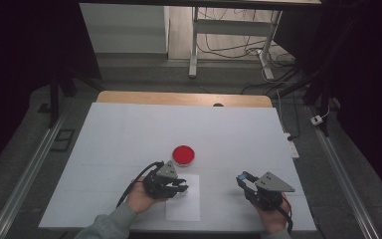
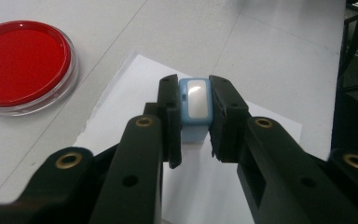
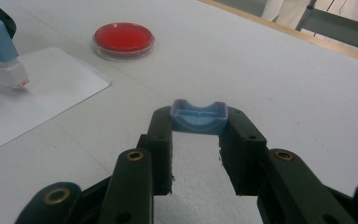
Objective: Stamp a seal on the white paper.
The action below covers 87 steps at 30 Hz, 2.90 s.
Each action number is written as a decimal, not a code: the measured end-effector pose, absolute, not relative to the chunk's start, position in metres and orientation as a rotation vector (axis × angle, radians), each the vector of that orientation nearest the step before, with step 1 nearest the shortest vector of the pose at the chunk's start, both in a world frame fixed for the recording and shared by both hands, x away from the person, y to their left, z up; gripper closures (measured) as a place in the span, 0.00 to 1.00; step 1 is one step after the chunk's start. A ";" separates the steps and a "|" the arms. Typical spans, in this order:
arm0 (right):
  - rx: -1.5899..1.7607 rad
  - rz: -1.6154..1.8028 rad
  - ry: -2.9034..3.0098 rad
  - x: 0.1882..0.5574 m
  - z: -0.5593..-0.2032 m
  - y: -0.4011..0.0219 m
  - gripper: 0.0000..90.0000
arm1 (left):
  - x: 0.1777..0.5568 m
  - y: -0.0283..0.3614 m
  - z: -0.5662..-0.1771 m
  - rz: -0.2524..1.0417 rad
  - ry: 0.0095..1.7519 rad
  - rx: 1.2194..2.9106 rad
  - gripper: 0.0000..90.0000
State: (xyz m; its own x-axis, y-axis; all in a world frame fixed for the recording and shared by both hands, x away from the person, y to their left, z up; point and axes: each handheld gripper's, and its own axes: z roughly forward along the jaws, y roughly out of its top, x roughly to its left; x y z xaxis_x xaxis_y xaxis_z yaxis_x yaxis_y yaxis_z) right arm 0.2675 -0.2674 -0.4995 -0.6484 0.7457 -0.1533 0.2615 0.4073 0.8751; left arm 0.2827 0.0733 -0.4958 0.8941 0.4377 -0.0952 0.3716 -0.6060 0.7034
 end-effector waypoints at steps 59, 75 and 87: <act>0.854 1.190 2.129 0.267 -0.499 -0.268 0.72 | 0.278 0.067 -0.507 0.154 0.549 2.349 0.85; 0.856 1.191 2.131 0.267 -0.500 -0.268 0.72 | 0.277 0.066 -0.507 0.164 0.552 2.361 0.85; 0.854 1.193 2.129 0.267 -0.500 -0.268 0.72 | 0.276 0.068 -0.508 0.164 0.553 2.353 0.85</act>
